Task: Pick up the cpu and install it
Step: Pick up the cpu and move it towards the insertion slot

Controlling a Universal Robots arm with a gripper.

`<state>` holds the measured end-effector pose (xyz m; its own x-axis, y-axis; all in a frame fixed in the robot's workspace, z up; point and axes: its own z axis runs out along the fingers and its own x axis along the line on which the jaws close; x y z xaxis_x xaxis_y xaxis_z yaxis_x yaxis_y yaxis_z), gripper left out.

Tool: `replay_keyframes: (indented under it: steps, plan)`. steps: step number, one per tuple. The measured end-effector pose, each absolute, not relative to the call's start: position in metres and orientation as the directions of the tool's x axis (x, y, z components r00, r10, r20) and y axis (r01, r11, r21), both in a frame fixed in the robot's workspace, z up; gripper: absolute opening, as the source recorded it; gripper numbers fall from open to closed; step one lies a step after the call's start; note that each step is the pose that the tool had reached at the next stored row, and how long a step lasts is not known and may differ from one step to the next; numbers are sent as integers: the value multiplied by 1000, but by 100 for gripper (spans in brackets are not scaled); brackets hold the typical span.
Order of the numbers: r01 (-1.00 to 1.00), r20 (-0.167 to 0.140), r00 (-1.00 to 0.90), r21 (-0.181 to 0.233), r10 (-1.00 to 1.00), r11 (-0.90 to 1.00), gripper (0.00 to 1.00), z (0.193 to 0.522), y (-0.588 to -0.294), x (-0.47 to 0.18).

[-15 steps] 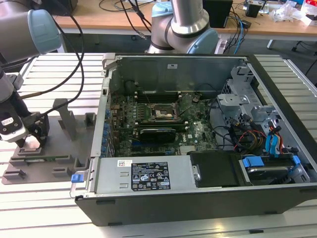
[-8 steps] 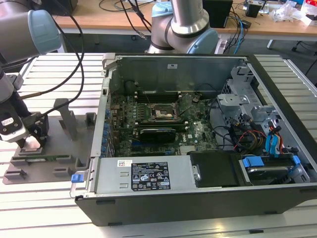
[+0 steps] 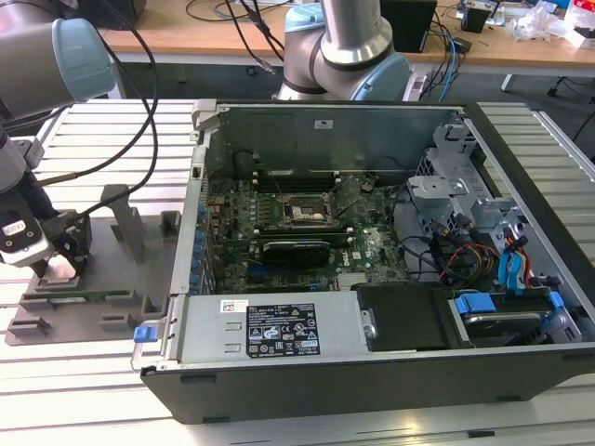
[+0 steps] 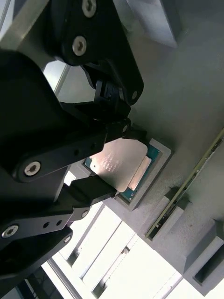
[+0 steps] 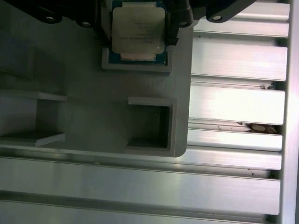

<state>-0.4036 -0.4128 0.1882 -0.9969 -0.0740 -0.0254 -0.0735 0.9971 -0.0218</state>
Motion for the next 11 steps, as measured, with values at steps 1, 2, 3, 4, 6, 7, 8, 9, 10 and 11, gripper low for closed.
replay_keyframes:
  steps: [1, 2, 3, 4, 6, 7, 8, 9, 10, 11]
  plan:
    - [-74, -25, -997, -22, -74, 997, 55, 188, -413, -404]
    - [-73, -25, -997, -22, -74, 997, 55, 188, -413, -404]
    - [-74, -26, -997, -22, -74, 997, 55, 190, -413, -404]
    - [-73, -25, -997, -22, -74, 997, 55, 192, -413, -404]
    - [-73, -25, -997, -22, -74, 997, 55, 196, -413, -404]
    - [-74, -25, -997, -22, -74, 997, 55, 197, -413, -404]
    - [-73, -25, -997, -22, -74, 997, 55, 199, -413, -404]
    - [-74, -25, -997, -22, -74, 997, 55, 201, -413, -404]
    - [-74, -25, -997, -22, -74, 997, 55, 203, -413, -404]
    - [-73, -25, -997, -22, -74, 997, 55, 206, -413, -404]
